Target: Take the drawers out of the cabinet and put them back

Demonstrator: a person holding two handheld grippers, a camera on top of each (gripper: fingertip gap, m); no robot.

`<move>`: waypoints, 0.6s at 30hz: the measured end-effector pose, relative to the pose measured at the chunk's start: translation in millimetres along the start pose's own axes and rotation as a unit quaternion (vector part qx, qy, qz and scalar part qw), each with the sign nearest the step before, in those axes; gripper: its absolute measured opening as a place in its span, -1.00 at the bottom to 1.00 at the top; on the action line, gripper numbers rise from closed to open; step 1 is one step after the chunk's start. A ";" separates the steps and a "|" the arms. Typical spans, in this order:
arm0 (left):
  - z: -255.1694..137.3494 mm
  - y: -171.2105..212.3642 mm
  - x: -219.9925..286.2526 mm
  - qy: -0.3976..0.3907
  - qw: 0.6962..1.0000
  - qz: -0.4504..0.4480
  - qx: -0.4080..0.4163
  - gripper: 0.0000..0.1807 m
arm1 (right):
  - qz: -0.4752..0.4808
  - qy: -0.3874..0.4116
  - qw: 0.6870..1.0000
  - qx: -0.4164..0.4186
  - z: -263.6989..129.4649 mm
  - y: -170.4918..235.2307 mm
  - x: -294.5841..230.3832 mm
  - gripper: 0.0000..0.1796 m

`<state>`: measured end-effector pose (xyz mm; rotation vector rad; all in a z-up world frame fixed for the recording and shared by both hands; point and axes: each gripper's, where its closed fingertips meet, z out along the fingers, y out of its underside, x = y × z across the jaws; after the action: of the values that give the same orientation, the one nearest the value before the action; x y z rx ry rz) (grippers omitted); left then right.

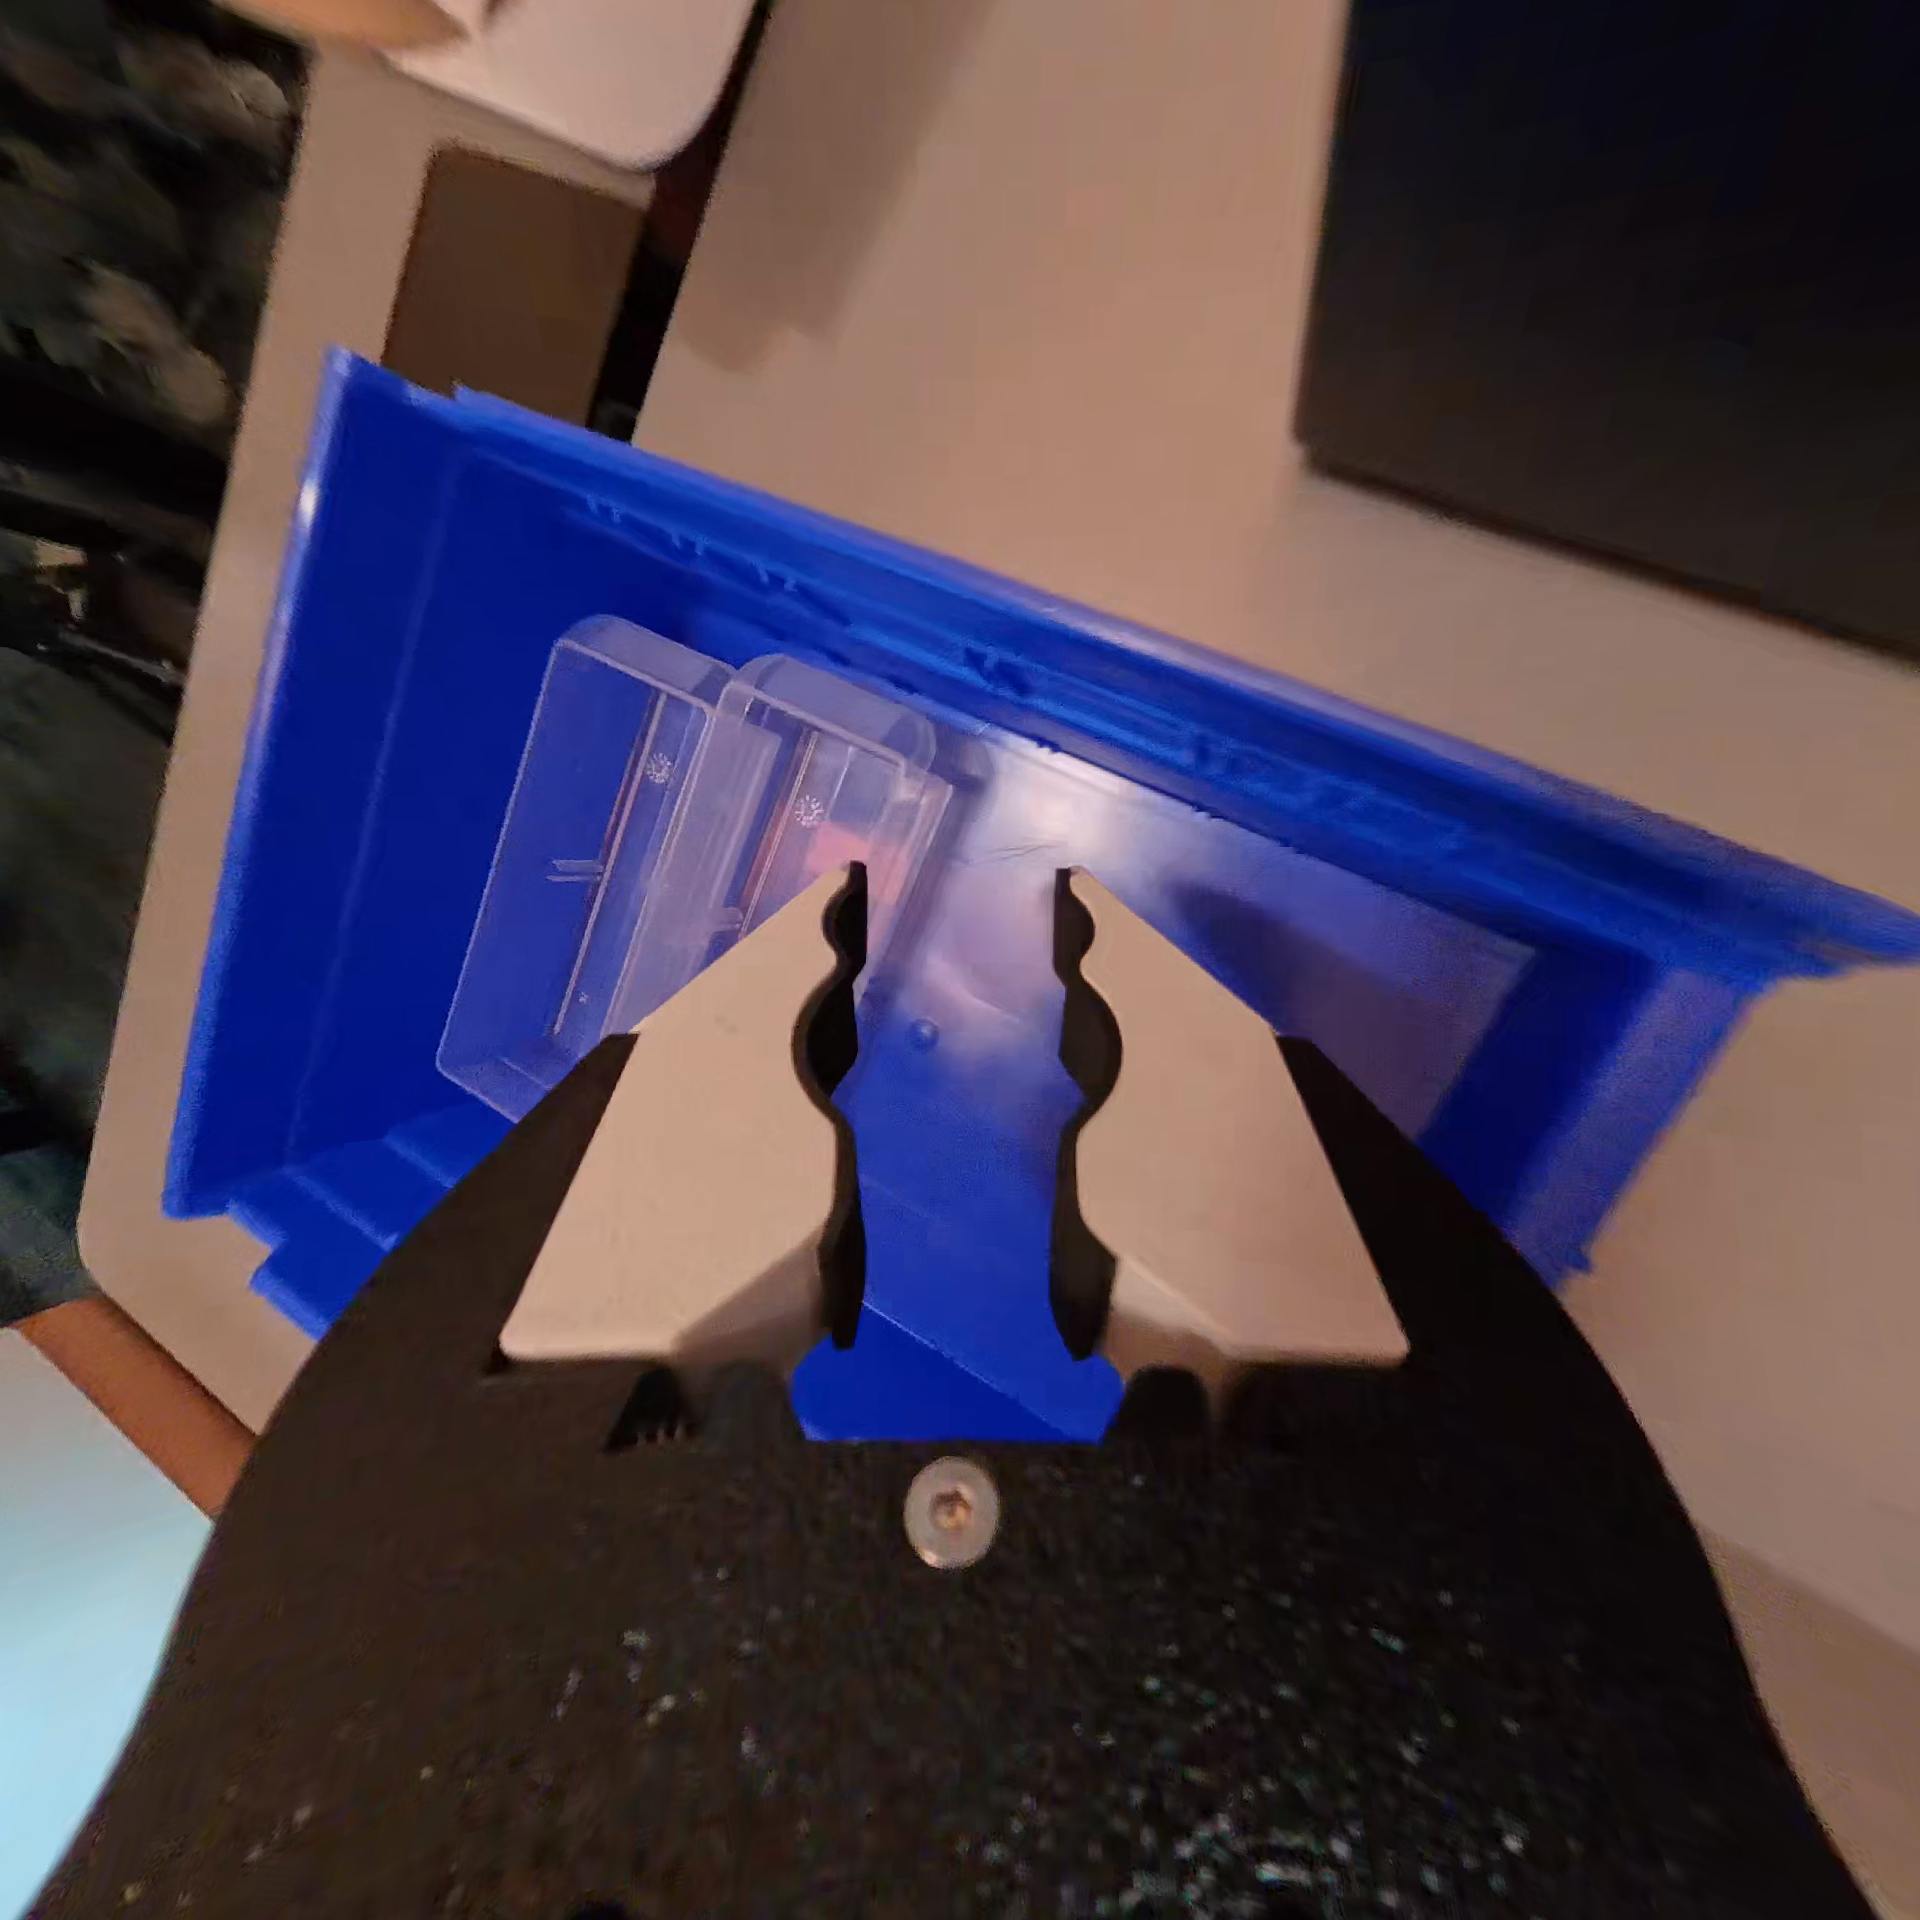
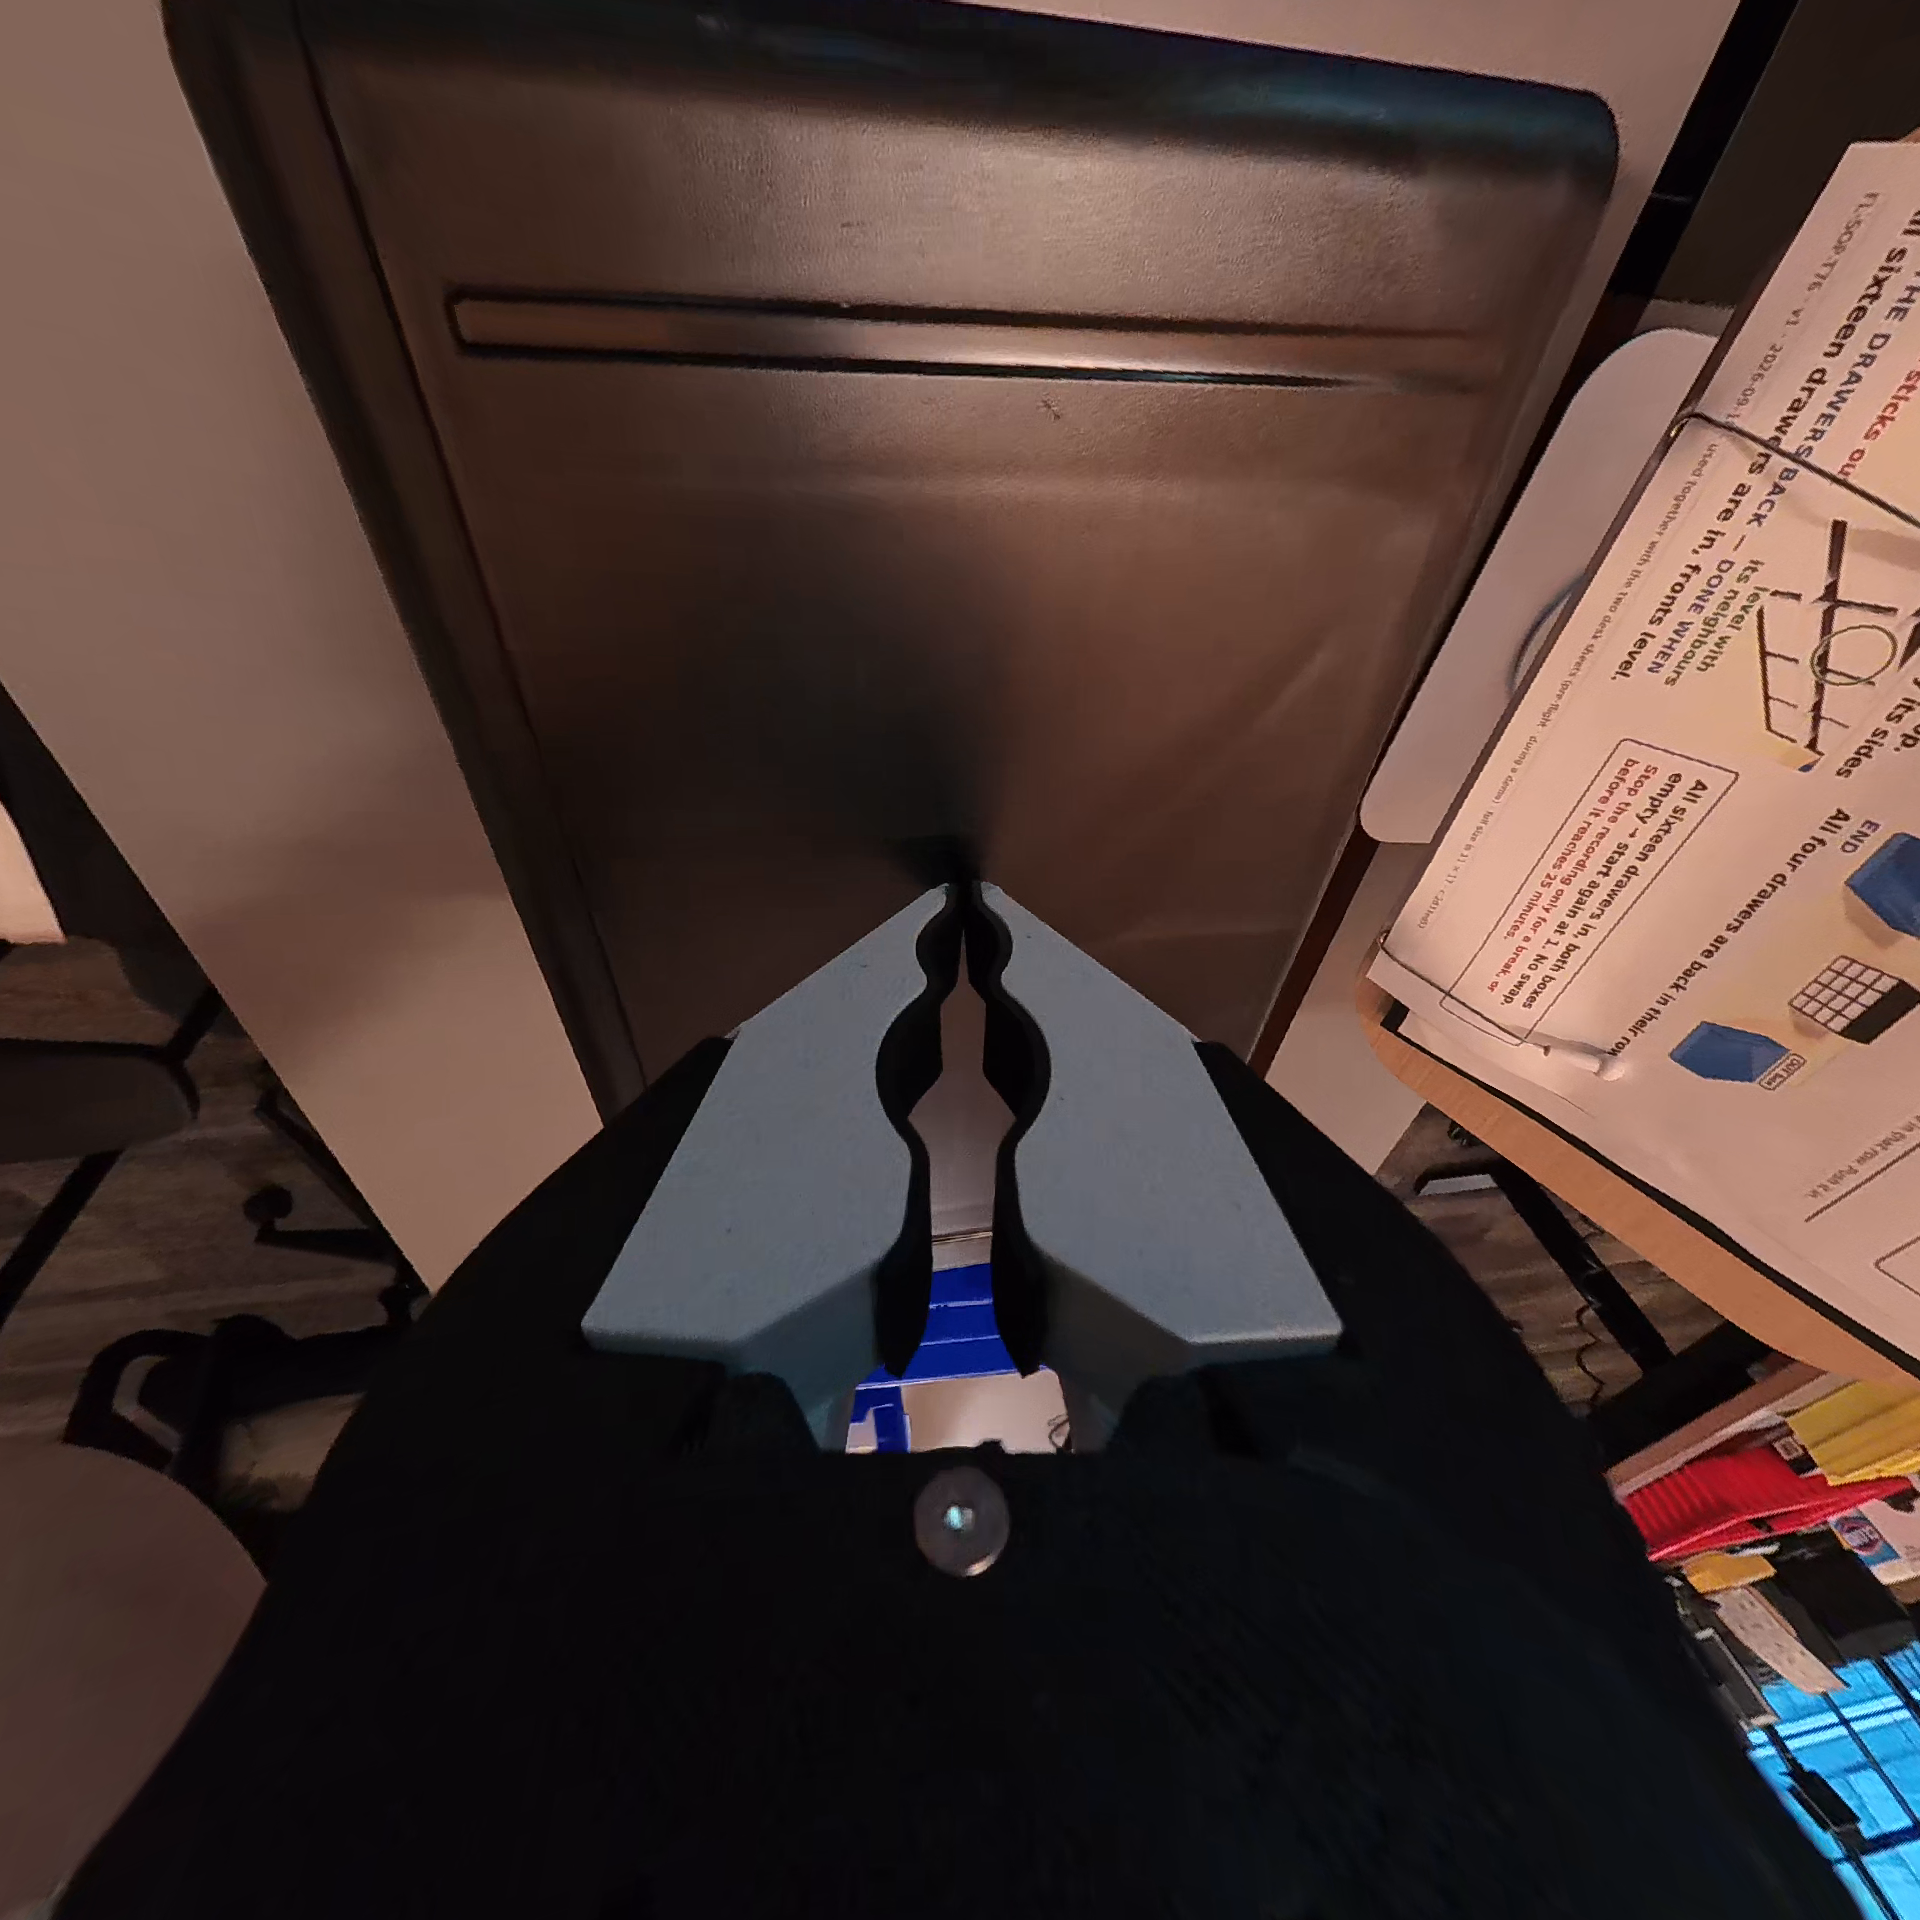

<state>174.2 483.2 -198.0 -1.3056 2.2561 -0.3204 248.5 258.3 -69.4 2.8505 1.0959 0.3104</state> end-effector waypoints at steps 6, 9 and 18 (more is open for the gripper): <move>56.6 11.7 -7.2 0.050 0.997 -0.003 -0.067 -0.66 | 0.006 -0.011 1.000 0.017 0.0 -0.3 -0.1 -1.00; 71.2 9.4 -11.7 0.049 0.996 -0.006 -0.073 -0.68 | 0.007 -0.017 0.999 0.029 0.0 -0.4 -0.1 -1.00; 70.5 8.7 -3.7 0.055 0.995 -0.010 -0.079 -0.96 | 0.006 -0.022 0.999 0.049 -0.1 -0.7 -0.2 -1.00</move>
<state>207.2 494.3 -260.1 -1.4224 2.4030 -0.2302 247.8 258.7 -69.4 2.9361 1.1155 0.1988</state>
